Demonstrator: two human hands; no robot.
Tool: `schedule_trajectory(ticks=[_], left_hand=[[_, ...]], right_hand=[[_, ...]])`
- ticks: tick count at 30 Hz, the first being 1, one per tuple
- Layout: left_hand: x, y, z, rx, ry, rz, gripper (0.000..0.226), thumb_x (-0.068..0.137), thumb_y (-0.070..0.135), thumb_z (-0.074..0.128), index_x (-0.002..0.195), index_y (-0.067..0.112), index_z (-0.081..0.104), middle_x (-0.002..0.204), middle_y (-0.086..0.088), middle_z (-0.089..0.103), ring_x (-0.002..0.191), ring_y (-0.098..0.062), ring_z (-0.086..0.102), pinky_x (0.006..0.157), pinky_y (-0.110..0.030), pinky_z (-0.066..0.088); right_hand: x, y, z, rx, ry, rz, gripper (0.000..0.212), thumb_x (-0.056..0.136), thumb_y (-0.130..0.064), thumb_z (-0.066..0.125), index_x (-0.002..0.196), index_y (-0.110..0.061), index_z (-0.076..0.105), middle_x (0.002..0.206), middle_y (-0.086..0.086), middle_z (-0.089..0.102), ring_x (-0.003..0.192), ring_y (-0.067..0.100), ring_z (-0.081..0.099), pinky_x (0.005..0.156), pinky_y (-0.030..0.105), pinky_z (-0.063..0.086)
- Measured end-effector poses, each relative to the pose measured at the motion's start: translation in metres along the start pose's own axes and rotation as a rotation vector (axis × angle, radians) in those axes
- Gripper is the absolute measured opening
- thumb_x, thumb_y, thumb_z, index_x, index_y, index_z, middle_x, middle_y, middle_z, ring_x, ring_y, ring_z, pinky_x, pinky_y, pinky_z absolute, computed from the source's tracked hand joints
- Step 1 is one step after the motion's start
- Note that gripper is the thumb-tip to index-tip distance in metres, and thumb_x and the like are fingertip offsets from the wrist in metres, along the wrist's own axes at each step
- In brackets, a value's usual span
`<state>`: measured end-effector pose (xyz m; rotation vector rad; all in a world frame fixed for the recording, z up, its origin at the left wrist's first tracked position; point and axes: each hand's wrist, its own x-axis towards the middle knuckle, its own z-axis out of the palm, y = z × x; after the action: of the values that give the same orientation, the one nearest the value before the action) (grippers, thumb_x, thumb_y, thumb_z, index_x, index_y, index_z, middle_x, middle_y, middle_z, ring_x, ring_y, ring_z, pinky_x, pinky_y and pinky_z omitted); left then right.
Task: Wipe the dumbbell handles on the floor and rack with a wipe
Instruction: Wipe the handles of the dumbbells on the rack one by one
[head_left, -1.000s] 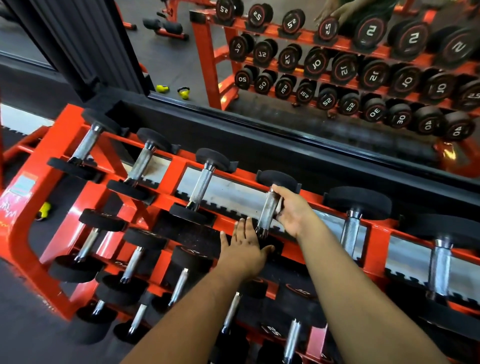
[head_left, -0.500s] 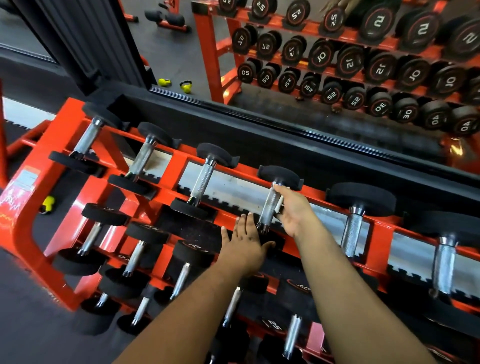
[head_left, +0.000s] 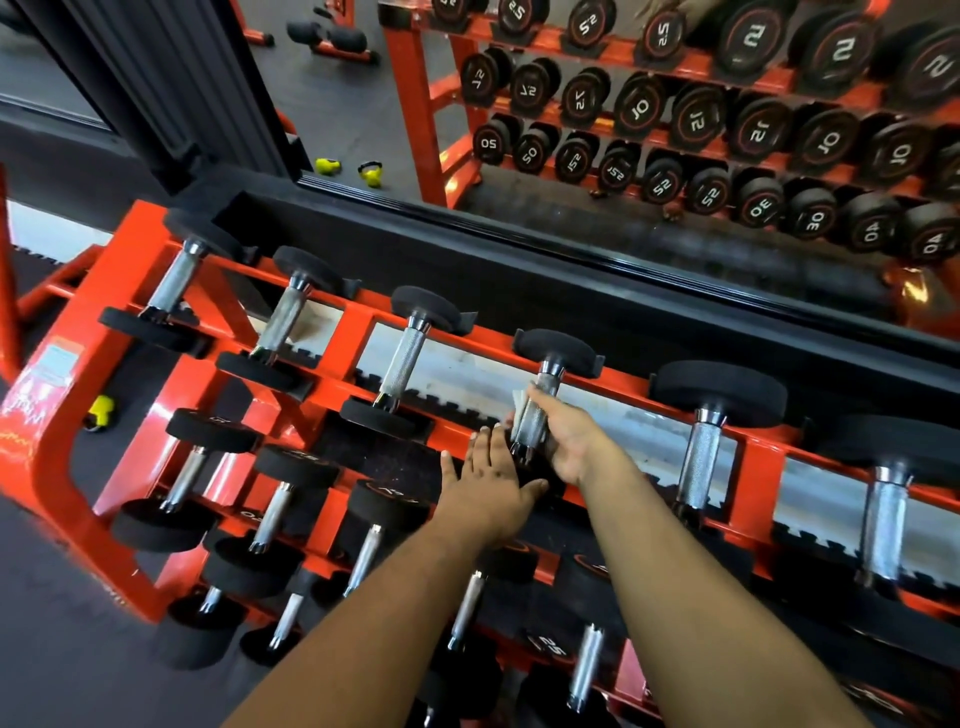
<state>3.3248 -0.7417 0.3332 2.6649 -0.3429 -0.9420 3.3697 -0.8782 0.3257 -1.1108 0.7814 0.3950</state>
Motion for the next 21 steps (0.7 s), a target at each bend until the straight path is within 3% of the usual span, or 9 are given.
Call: schedule_trajectory(ticks=[5,9,12,14,16,19,21], left_hand=[[0.002,-0.002,0.002,-0.007,0.023,0.002,0.090,0.102,0.064,0.027,0.158,0.011,-0.020,0.169,-0.008,-0.017,0.155,-0.021,-0.017,0.123,-0.058,-0.010],[0.002,-0.001,0.002,0.001,0.010,-0.001,0.089,0.103,0.063,0.027,0.157,0.011,-0.021,0.168,-0.009,-0.019,0.155,-0.022,-0.019,0.122,-0.058,-0.011],[0.001,-0.001,0.002,-0.013,0.007,0.005,0.089,0.103,0.063,0.027,0.158,0.011,-0.021,0.168,-0.009,-0.019,0.155,-0.021,-0.019,0.122,-0.058,-0.012],[0.001,-0.002,0.004,-0.024,0.018,0.008,0.090,0.102,0.065,0.027,0.158,0.012,-0.022,0.168,-0.008,-0.020,0.155,-0.021,-0.020,0.122,-0.058,-0.012],[0.002,-0.002,0.004,-0.036,0.025,0.009,0.090,0.102,0.065,0.026,0.158,0.012,-0.021,0.168,-0.008,-0.020,0.155,-0.021,-0.019,0.122,-0.058,-0.012],[0.001,-0.002,0.003,-0.037,0.022,0.006,0.090,0.102,0.065,0.027,0.158,0.012,-0.021,0.168,-0.008,-0.019,0.155,-0.022,-0.018,0.122,-0.058,-0.012],[0.000,-0.002,0.002,-0.043,0.014,0.003,0.090,0.103,0.063,0.028,0.158,0.012,-0.021,0.168,-0.009,-0.019,0.155,-0.022,-0.018,0.122,-0.058,-0.012]], right_hand=[[-0.002,0.007,-0.018,-0.018,0.032,-0.067,0.040,0.093,-0.044,0.067,0.118,-0.013,0.069,0.108,0.011,0.076,0.105,0.029,0.071,0.098,0.044,0.055],[0.003,0.009,-0.004,-0.126,0.095,-0.033,0.045,0.084,-0.055,0.071,0.113,-0.021,0.064,0.114,0.008,0.073,0.111,0.030,0.066,0.104,0.050,0.049],[0.002,0.011,-0.004,-0.036,0.143,-0.073,0.031,0.093,-0.038,0.069,0.113,-0.015,0.062,0.112,0.011,0.073,0.106,0.030,0.068,0.099,0.049,0.053],[0.004,0.013,-0.013,-0.007,0.240,-0.185,0.013,0.100,-0.024,0.061,0.111,-0.017,0.063,0.113,0.010,0.071,0.106,0.029,0.068,0.095,0.047,0.056],[0.004,0.007,-0.014,-0.045,0.340,-0.379,0.012,0.102,-0.021,0.055,0.107,-0.022,0.066,0.106,0.004,0.072,0.101,0.024,0.068,0.085,0.040,0.058],[-0.005,-0.002,-0.006,-0.576,0.496,-0.655,0.016,0.105,-0.025,0.048,0.099,-0.020,0.062,0.084,-0.004,0.062,0.082,0.020,0.063,0.060,0.024,0.041],[-0.016,0.009,-0.006,-0.948,0.486,-0.730,0.020,0.106,-0.022,0.044,0.117,-0.018,0.061,0.090,0.000,0.063,0.080,0.017,0.062,0.058,0.024,0.042]])
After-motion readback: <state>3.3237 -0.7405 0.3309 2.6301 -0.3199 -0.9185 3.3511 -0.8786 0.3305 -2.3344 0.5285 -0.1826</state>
